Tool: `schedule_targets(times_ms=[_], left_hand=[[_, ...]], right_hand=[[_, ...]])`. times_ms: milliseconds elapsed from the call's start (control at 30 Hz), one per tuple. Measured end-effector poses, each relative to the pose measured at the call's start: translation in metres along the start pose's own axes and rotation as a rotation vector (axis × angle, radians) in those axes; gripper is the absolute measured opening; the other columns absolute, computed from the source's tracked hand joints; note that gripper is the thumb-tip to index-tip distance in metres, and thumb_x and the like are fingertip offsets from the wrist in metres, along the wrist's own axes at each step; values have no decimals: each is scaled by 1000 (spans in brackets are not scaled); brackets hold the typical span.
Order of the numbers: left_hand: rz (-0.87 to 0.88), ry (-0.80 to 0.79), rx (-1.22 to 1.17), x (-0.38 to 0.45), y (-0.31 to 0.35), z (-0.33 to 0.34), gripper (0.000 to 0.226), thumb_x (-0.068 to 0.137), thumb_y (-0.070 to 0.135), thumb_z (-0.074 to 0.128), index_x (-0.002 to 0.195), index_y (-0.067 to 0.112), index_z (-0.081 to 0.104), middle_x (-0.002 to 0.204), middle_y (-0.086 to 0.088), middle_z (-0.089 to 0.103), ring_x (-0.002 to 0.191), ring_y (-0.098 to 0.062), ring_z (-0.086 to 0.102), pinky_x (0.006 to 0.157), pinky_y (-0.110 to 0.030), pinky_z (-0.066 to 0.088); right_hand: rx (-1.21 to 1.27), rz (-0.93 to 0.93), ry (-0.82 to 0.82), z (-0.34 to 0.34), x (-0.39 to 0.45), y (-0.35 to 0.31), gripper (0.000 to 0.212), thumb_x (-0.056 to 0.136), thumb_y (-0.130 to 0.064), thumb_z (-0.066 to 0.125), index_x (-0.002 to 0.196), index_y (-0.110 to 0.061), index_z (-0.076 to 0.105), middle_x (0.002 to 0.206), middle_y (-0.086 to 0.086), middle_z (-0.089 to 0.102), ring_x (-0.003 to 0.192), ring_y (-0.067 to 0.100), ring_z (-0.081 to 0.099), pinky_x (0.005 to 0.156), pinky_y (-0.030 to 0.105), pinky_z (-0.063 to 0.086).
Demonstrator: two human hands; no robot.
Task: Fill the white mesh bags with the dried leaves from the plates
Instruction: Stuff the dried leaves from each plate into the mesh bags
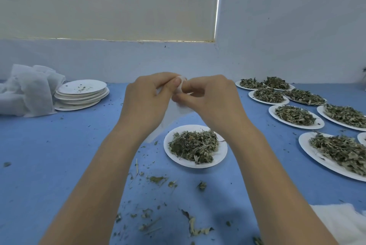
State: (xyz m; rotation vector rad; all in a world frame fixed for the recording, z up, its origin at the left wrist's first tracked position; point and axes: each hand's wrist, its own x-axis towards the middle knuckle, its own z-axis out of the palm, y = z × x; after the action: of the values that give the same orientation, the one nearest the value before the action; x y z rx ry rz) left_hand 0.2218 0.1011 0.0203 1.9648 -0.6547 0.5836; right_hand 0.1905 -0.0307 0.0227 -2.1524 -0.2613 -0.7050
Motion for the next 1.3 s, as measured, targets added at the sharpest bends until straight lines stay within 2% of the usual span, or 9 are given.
schedule_targets(times_ms=[200, 400, 500, 700, 833, 933, 1100, 1200, 1300], left_hand=[[132, 66, 100, -2, 4, 4, 17, 93, 20, 54, 91, 21, 71, 85, 3, 71, 83, -7, 55, 68, -11, 36], [132, 23, 106, -2, 2, 2, 17, 93, 17, 53, 95, 19, 70, 87, 6, 70, 84, -4, 55, 70, -8, 36], [148, 62, 159, -3, 0, 3, 17, 93, 15, 53, 94, 15, 70, 82, 0, 70, 75, -10, 55, 65, -10, 35], [184, -32, 154, -3, 1, 2, 18, 94, 16, 51, 97, 16, 69, 86, 1, 70, 78, -9, 55, 67, -9, 35], [232, -72, 223, -3, -3, 2, 24, 94, 10, 48, 106, 17, 68, 98, 4, 68, 94, -18, 57, 79, -14, 34], [303, -71, 349, -4, -6, 5, 34, 90, 3, 42, 115, 9, 64, 109, -4, 65, 104, -27, 53, 94, -24, 30], [236, -294, 370, -8, -5, 13, 66, 73, 15, 51, 138, 12, 40, 133, -4, 49, 125, -21, 39, 107, -21, 18], [269, -429, 528, -11, -7, 23, 88, 61, 40, 58, 140, 10, 30, 133, -1, 40, 124, -17, 29, 109, -28, 19], [380, -254, 687, -18, -12, 40, 54, 69, 19, 64, 115, -5, 50, 102, -14, 54, 97, -33, 49, 91, -43, 38]], right_hand=[[75, 31, -94, 7, -3, 3, 38, 93, -36, 53, 79, -2, 67, 74, 21, 61, 58, 8, 38, 55, 24, 30], [82, 48, -118, 8, -3, 3, 36, 89, -26, 57, 55, -15, 55, 44, -11, 45, 46, 1, 37, 48, 11, 27], [71, 62, -140, 11, -3, 2, 49, 86, -25, 62, 47, -20, 33, 39, -9, 27, 41, 7, 28, 39, 13, 21], [107, 93, -213, 4, 0, 11, 43, 90, -23, 61, 62, 1, 40, 51, -6, 24, 45, 7, 22, 47, 21, 18], [249, 170, -268, 9, -1, 15, 29, 96, -17, 51, 89, 10, 54, 81, 23, 61, 78, 27, 62, 77, 39, 51], [451, 273, -281, 9, -1, 14, 27, 99, -19, 44, 103, 2, 61, 110, 23, 65, 108, 33, 61, 100, 52, 44], [869, 407, -364, 4, 1, 20, 36, 99, -13, 35, 122, 10, 51, 90, 13, 63, 78, 24, 63, 65, 33, 55], [1085, 457, -431, -5, 1, 26, 42, 90, -14, 37, 122, 7, 53, 90, 11, 61, 78, 24, 62, 63, 33, 55], [1090, 521, -527, -12, 2, 30, 31, 87, -22, 41, 97, -2, 62, 79, 7, 62, 72, 20, 61, 64, 30, 56]])
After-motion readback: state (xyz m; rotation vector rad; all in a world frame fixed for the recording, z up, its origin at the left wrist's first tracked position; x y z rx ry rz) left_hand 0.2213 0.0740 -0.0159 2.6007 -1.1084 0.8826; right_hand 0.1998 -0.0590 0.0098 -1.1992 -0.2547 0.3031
